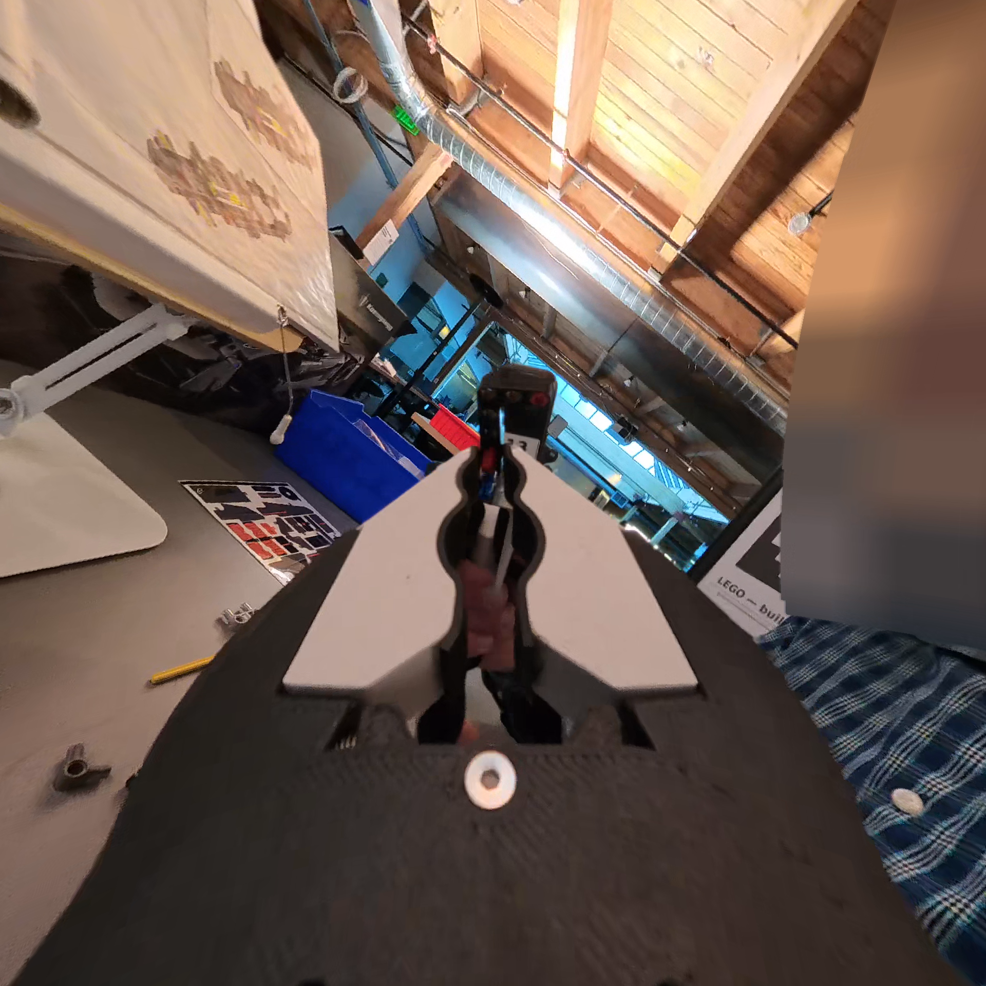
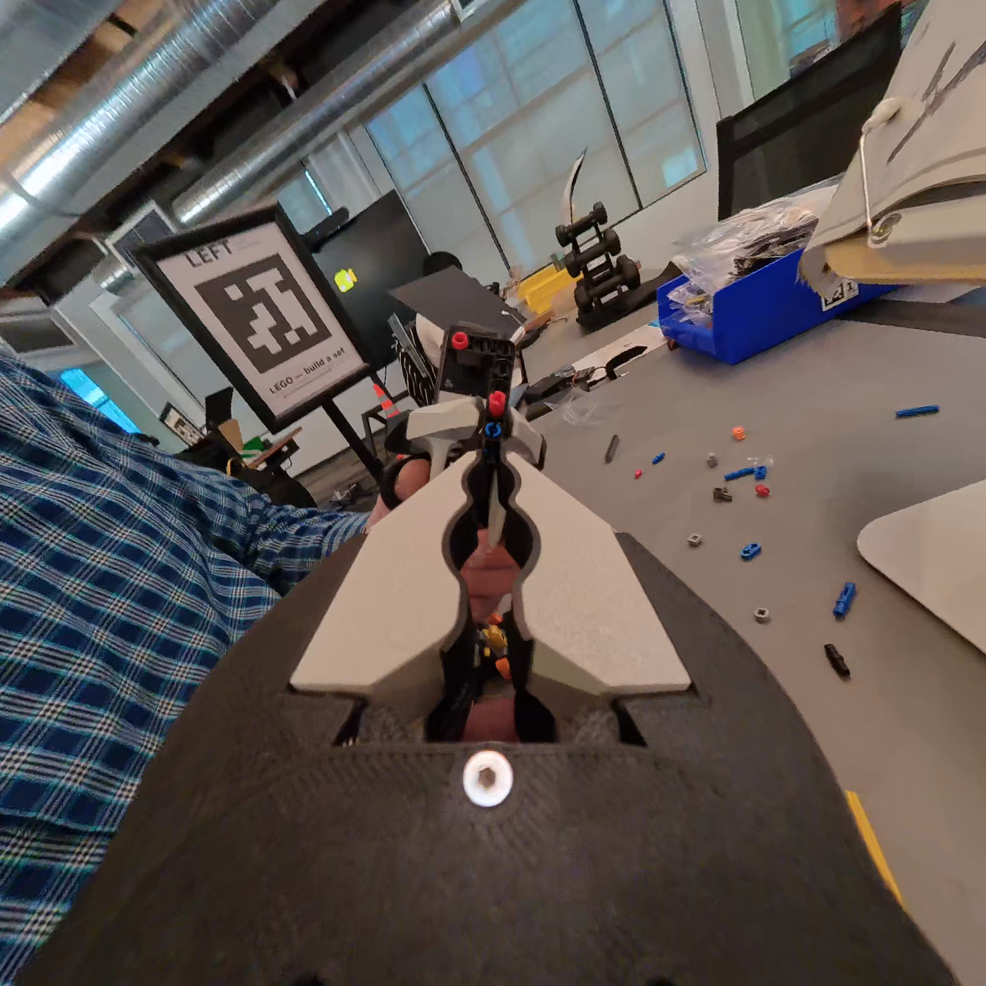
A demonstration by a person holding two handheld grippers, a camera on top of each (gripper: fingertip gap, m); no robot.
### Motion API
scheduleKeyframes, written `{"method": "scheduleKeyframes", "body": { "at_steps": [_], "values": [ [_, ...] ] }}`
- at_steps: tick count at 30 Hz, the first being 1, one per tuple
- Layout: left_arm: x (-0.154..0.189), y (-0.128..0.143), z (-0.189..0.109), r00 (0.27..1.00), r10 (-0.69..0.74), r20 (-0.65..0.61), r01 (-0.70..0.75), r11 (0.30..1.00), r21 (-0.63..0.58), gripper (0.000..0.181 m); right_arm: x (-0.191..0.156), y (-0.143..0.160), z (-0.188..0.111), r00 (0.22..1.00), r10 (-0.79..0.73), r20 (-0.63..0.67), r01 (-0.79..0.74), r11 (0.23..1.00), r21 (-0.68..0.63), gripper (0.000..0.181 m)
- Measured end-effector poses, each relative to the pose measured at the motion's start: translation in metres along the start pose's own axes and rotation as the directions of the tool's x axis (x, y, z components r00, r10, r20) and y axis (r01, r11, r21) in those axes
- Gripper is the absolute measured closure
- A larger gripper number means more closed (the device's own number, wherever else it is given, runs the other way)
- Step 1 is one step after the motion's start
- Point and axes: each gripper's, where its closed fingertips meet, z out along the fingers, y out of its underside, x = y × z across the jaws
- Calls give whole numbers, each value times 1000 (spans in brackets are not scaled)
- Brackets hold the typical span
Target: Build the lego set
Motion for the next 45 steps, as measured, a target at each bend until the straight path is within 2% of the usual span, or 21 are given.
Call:
{"method": "scheduleKeyframes", "body": {
  "at_steps": [8,11,14,16,18,21,23,25,28,31,32,37,38,42,45],
  "values": [
    [8,-4,-1,999,28,-21,-28,1000,8,175,-7,-3,1,999,-34,20,35,998,-57,181],
    [9,-9,-8,997,70,-14,-70,998,-4,160,-4,1,-3,997,-78,-10,77,990,-115,180],
    [8,-4,-12,970,241,36,-234,963,-133,145,-2,11,-8,987,-156,-37,142,958,-249,181],
    [7,3,-12,914,402,46,-378,888,-260,139,-4,17,-10,976,-214,-31,192,923,-334,181],
    [7,8,-11,841,541,21,-493,781,-385,140,-2,25,-10,962,-271,-27,233,872,-431,181],
    [-2,20,-15,642,763,-74,-645,485,-591,149,-1,34,-11,942,-337,-11,278,794,-540,181],
    [-6,28,-17,575,805,-142,-658,352,-666,159,-2,36,-11,928,-373,8,308,754,-580,181],
    [-7,32,-19,556,811,-181,-655,294,-696,166,0,37,-12,914,-405,11,326,720,-613,180],
    [-7,38,-20,562,801,-207,-649,272,-710,174,2,39,-15,896,-444,23,350,672,-653,180],
    [-7,38,-19,573,798,-188,-653,306,-693,175,4,38,-15,874,-485,24,380,653,-656,180],
    [-6,33,-18,588,793,-160,-653,348,-673,176,4,34,-14,872,-489,14,388,674,-629,180],
    [11,18,-12,774,630,-64,-572,652,-498,176,-8,10,-8,865,-502,0,458,789,-409,174],
    [11,16,-12,793,607,-43,-552,688,-471,176,-9,8,-7,857,-516,-18,472,796,-378,175],
    [13,14,-13,840,542,-29,-505,760,-408,176,-13,8,-2,832,-550,-64,502,798,-335,177],
    [14,11,-13,847,531,-19,-498,780,-379,176,-14,6,-1,763,-635,-120,563,744,-360,177]
  ]
}}
